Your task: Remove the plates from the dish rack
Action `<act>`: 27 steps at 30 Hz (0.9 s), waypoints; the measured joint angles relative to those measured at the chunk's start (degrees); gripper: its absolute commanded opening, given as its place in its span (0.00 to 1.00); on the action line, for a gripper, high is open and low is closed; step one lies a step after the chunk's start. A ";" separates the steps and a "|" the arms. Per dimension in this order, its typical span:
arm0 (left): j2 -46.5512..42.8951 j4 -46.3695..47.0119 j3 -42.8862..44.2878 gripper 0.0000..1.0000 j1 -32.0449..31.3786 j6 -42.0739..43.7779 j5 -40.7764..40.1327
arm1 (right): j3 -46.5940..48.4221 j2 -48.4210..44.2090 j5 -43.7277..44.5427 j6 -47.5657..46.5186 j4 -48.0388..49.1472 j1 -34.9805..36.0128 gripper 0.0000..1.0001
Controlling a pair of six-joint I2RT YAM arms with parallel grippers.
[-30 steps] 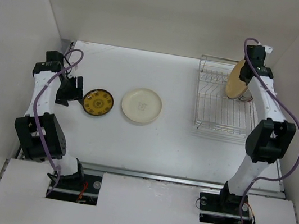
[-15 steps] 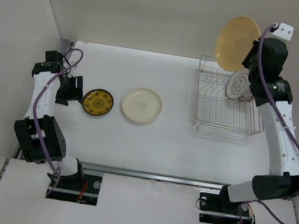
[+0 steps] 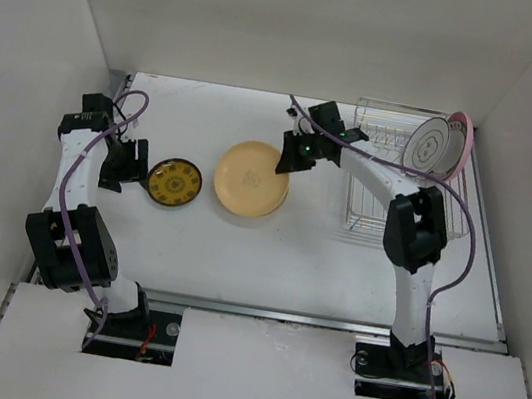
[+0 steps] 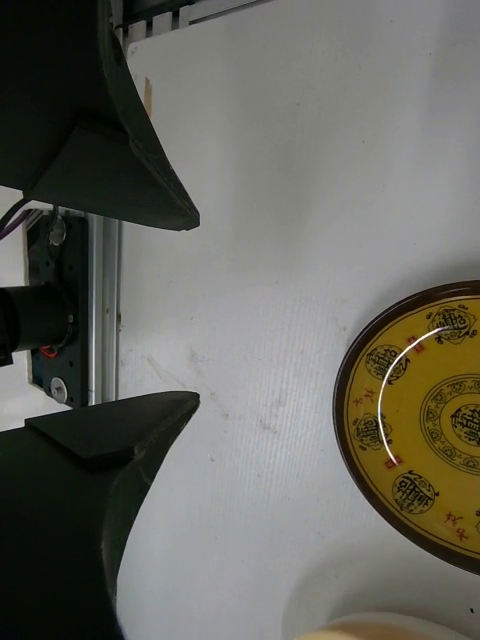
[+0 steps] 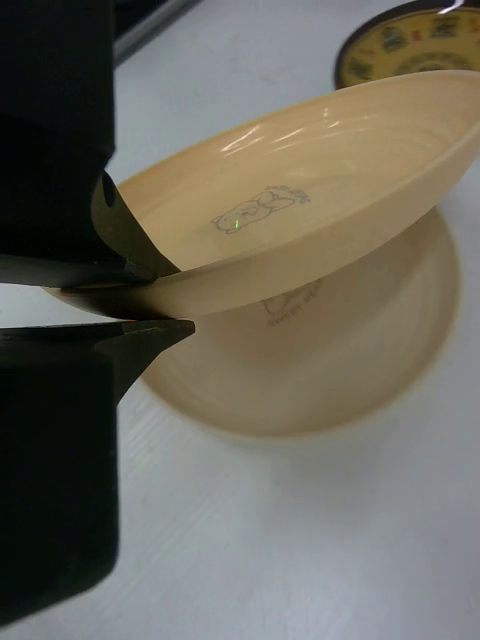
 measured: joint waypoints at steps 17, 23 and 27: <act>0.00 0.00 -0.70 0.63 0.00 0.00 -0.04 | 0.13 6.80 -5.09 2.47 0.72 -0.59 0.18; 0.00 0.00 -0.70 0.63 0.00 0.00 -0.04 | 0.15 7.28 -3.56 3.21 0.48 -0.57 0.58; 0.00 0.00 -0.70 0.63 0.00 0.00 -0.04 | 0.15 7.15 1.05 3.15 -0.44 -0.57 0.63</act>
